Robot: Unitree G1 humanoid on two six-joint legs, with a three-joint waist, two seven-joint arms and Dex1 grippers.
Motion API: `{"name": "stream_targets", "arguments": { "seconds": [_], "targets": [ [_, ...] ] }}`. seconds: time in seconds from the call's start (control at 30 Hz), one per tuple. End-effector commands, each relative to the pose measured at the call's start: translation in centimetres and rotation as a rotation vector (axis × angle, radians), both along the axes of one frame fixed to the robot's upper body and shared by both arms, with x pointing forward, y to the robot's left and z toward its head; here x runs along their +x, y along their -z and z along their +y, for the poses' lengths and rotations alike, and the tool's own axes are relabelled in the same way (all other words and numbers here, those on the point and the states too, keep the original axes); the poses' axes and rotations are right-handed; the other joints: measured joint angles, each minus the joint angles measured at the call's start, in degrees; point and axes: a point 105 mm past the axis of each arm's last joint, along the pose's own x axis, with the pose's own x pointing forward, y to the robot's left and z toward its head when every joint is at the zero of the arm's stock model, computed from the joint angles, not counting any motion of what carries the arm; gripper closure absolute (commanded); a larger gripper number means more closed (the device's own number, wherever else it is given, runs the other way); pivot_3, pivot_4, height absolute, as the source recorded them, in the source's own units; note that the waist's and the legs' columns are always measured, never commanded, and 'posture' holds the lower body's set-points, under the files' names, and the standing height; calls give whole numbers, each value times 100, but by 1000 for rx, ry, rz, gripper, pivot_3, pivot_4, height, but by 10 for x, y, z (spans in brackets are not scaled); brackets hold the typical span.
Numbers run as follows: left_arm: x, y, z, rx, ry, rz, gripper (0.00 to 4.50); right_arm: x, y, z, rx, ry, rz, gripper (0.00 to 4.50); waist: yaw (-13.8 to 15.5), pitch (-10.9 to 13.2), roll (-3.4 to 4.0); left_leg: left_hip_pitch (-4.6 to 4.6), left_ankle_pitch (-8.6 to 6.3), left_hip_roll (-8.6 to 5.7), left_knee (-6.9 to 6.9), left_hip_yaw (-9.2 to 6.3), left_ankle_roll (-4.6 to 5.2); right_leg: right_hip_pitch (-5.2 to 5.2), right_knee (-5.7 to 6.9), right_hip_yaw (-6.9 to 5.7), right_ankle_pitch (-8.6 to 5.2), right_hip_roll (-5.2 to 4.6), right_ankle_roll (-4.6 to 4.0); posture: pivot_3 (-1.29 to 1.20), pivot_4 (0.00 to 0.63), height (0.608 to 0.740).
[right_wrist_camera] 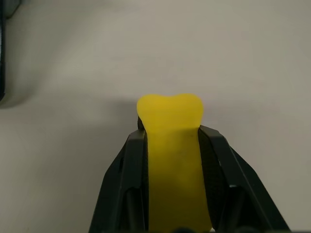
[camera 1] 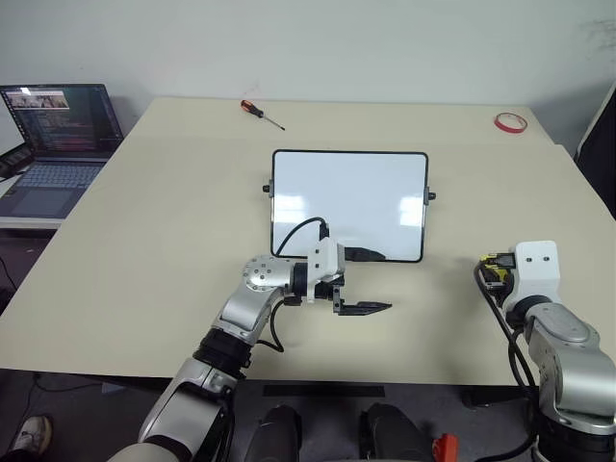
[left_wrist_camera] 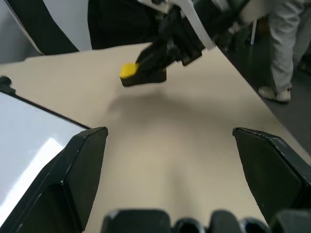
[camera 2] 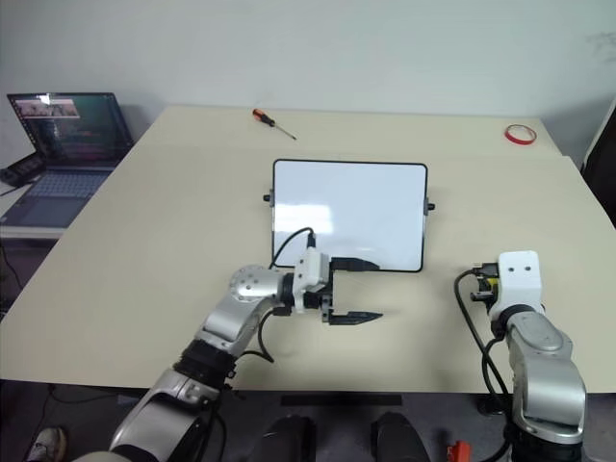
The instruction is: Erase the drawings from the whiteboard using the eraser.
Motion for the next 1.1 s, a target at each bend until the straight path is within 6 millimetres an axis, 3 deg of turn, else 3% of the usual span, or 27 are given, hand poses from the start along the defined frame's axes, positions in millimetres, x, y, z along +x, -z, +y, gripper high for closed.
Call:
{"name": "stream_targets", "arguments": {
  "seconds": [0.03,0.23,0.67,0.97,1.1],
  "targets": [
    [1,-10,-3,-2,27,-56,0,2,-5,-2,22,15,-21,3396,4,0,0,-2,0,-1,0,0,0,-1,0,0,0,0,0,0,150,740],
    [0,-11,0,-4,20,-61,0,3,4,-3,81,51,3,3396,6,0,0,-1,0,0,0,-1,0,0,0,0,0,-2,0,0,150,740],
    [-1,-15,-2,-9,23,-57,0,19,-3,14,93,-9,-41,3396,3,0,1,-1,0,0,0,-1,0,-1,0,-1,0,-1,0,0,150,740],
    [-1,-15,0,-1,17,-52,0,21,3,14,85,-17,-20,3396,4,0,1,-1,0,0,0,-1,0,-1,1,0,0,-2,0,0,150,740],
    [0,-16,0,2,15,-53,0,21,3,12,83,-14,-18,2153,4,0,1,-1,0,0,0,-1,0,-1,1,0,0,-2,0,0,150,740]
  ]
}}
